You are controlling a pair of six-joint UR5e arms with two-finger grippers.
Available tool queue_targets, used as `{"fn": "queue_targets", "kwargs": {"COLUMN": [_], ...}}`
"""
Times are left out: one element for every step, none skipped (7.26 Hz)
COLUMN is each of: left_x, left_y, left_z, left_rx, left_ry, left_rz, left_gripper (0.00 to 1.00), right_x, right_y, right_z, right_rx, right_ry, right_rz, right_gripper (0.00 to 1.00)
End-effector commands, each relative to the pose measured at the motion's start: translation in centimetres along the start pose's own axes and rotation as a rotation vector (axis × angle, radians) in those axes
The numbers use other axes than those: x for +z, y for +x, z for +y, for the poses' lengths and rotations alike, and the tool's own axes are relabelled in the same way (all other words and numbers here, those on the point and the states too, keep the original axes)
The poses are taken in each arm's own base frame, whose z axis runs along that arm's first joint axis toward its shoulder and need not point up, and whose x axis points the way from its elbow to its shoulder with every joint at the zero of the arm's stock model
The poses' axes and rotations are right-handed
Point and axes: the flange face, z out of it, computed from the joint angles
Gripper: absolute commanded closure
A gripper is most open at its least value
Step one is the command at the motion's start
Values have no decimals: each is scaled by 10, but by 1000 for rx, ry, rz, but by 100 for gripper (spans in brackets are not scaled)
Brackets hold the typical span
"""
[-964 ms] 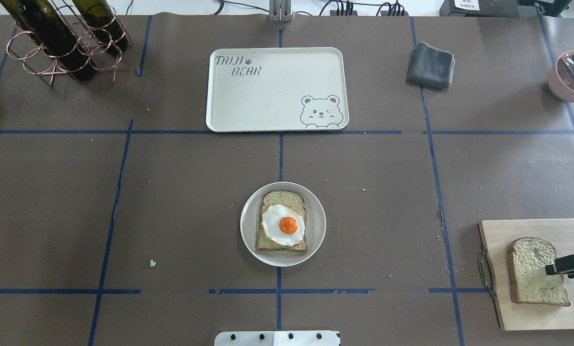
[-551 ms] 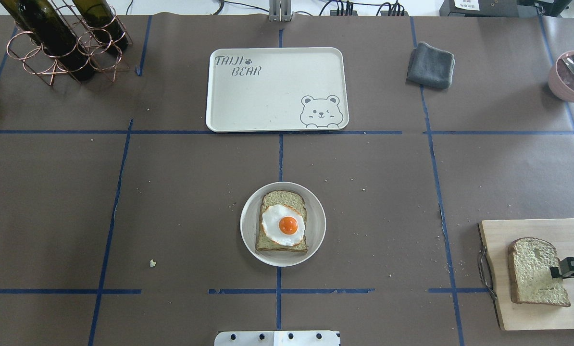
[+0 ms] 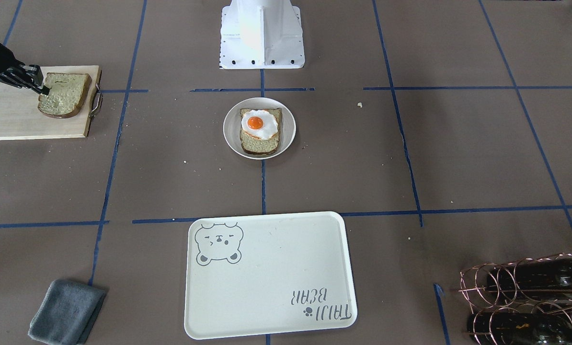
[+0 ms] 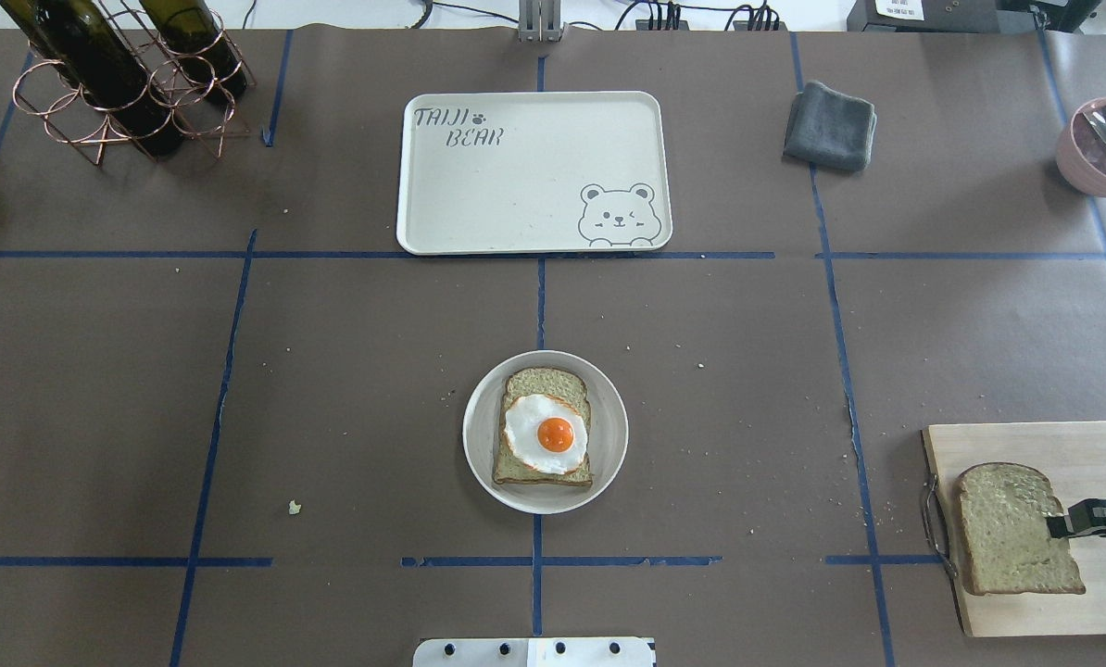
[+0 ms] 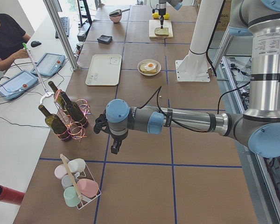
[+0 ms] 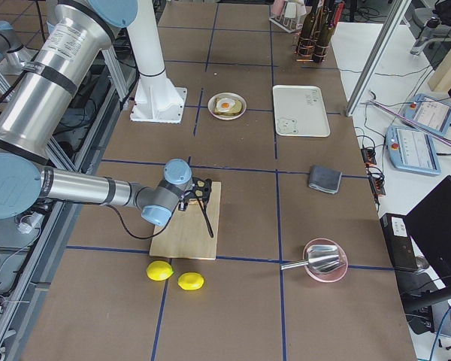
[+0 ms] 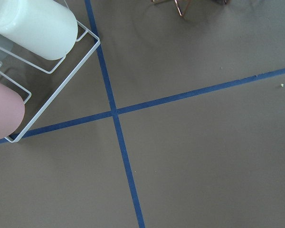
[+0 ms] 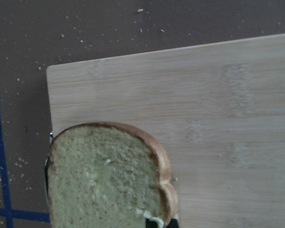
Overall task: Make sandwich and place on tray
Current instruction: 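Lift the bread slice off the board with the right gripper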
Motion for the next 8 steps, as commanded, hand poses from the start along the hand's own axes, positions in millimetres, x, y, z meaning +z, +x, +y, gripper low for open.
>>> {"fn": "queue_targets", "kwargs": {"left_x": [0,-1,-2,-2,-3,-1,-3,-2], "left_y": [2,3,4,4,5,3,5,4], "left_z": [0,-1,-1,-1,0,2,0,1], "left_rx": [1,4,5,6,7,3,21,21], "left_ry": [3,5,6,7,8,4,20,21], "left_rz": [14,14,14,14,14,14,12,12], "left_gripper": [0,0,0,0,0,0,0,0], "right_x": [-23,-26,-20,-8,8,30,45,68], "right_y": [-29,-63,-98,-148,-206,-266,-319,-366], "right_z": [-7,-19,-36,-62,-77,-86,-85,-69], "right_rx": [-40,-72,-46,-34,0,-3,11,38], "right_ry": [20,39,42,53,21,3,0,-8], "right_rz": [-103,-165,-226,-294,-338,-330,-326,-338], "right_gripper": [100,100,100,100,100,100,100,100]}}
